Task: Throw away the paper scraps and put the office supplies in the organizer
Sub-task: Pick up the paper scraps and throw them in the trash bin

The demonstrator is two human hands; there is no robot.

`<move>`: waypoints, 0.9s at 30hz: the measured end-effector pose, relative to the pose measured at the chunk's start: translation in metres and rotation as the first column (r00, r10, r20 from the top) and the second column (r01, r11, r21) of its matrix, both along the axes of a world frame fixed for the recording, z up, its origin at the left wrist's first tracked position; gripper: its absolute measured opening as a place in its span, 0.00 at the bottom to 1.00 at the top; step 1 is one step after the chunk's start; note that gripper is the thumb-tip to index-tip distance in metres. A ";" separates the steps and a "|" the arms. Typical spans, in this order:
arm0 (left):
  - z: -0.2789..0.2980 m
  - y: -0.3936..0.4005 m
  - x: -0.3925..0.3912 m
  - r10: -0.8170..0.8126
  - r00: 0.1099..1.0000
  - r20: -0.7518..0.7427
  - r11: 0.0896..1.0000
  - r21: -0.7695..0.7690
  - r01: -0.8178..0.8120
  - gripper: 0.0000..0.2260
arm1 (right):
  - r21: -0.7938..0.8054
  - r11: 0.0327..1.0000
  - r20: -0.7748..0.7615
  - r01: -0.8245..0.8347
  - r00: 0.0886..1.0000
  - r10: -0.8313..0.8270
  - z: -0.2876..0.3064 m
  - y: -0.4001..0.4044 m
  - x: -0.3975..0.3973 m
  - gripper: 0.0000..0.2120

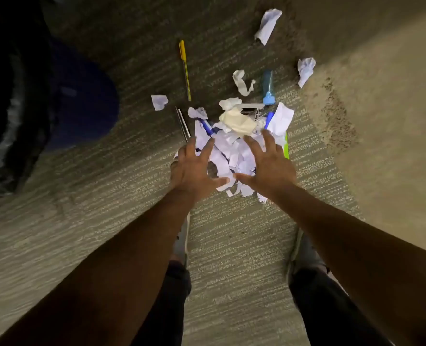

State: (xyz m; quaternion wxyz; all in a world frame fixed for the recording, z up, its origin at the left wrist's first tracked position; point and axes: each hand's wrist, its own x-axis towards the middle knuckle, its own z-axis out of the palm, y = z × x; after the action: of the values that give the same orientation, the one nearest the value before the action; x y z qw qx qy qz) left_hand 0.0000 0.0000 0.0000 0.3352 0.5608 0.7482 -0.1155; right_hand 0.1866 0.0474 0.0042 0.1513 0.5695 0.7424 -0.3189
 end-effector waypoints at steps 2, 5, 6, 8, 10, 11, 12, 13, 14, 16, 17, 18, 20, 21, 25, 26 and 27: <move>-0.008 0.006 0.007 -0.029 1.000 -0.005 0.999 -0.016 0.029 0.48 | 0.037 0.999 0.019 -0.039 0.999 0.038 -0.005 0.001 -0.010 0.45; -0.024 0.005 0.015 -0.056 0.998 -0.007 0.998 -0.001 0.056 0.45 | 0.075 0.994 0.066 -0.076 0.995 0.071 -0.018 -0.005 -0.018 0.43; -0.026 0.002 0.018 -0.064 0.998 -0.002 0.998 0.021 0.064 0.43 | 0.089 0.992 0.076 -0.090 0.994 0.083 -0.021 -0.008 -0.019 0.42; -0.030 -0.002 0.021 -0.046 0.999 0.009 0.997 0.060 0.045 0.37 | 0.094 0.990 0.088 -0.102 0.992 0.094 -0.026 -0.012 -0.018 0.39; -0.030 -0.004 0.024 -0.006 1.000 0.027 0.996 0.090 0.003 0.30 | 0.077 0.992 0.103 -0.101 0.990 0.093 -0.029 -0.016 -0.016 0.36; -0.030 -0.006 0.024 0.008 0.999 0.041 0.995 0.104 -0.012 0.26 | 0.063 0.993 0.115 -0.100 0.989 0.092 -0.030 -0.018 -0.015 0.35; -0.029 -0.007 0.025 0.010 0.998 0.057 0.993 0.119 -0.017 0.22 | 0.050 0.993 0.128 -0.103 0.987 0.096 -0.032 -0.020 -0.014 0.34; -0.029 -0.009 0.025 0.010 0.997 0.074 0.991 0.132 -0.020 0.19 | 0.039 0.994 0.138 -0.106 0.985 0.100 -0.033 -0.021 -0.013 0.32; -0.029 -0.010 0.024 0.013 0.996 0.093 0.990 0.140 -0.026 0.17 | 0.034 0.993 0.136 -0.111 0.985 0.106 -0.033 -0.022 -0.011 0.30; -0.030 -0.010 0.023 0.039 0.990 0.134 0.989 0.136 -0.057 0.15 | 0.026 0.994 0.101 -0.108 0.989 0.105 -0.035 -0.022 -0.010 0.25; -0.030 -0.010 0.022 0.050 0.988 0.148 0.989 0.131 -0.069 0.14 | 0.020 0.994 0.081 -0.105 0.991 0.103 -0.036 -0.021 -0.009 0.23; -0.030 -0.009 0.022 0.060 0.984 0.169 0.988 0.132 -0.083 0.13 | 0.013 0.995 0.060 -0.096 0.994 0.095 -0.035 -0.019 -0.009 0.20; -0.027 -0.009 0.023 0.092 0.970 0.227 0.980 0.150 -0.128 0.11 | -0.003 0.999 0.008 -0.049 0.999 0.049 -0.032 -0.017 -0.008 0.16; -0.023 -0.009 0.024 0.127 0.958 0.256 0.972 0.162 -0.172 0.10 | -0.010 1.000 -0.030 -0.015 0.999 0.015 -0.029 -0.016 -0.007 0.14; 0.003 -0.016 0.025 0.451 0.809 0.377 0.841 0.125 -0.526 0.09 | -0.015 0.986 -0.225 0.166 0.960 -0.165 -0.004 -0.015 -0.002 0.11; 0.011 -0.017 0.023 0.572 0.720 0.393 0.769 0.048 -0.637 0.10 | -0.002 0.981 -0.261 0.196 0.947 -0.190 0.005 -0.015 0.000 0.12; 0.019 -0.019 0.020 0.693 0.600 0.398 0.672 -0.058 -0.738 0.11 | 0.010 0.975 -0.287 0.223 0.935 -0.211 0.013 -0.015 0.003 0.12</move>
State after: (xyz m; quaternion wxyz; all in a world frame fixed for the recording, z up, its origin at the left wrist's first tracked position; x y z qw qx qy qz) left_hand 0.0204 -0.0188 0.0192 0.4619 0.2425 0.8330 0.1844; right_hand 0.1895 0.0328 0.0172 -0.0049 0.5992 0.6956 -0.3963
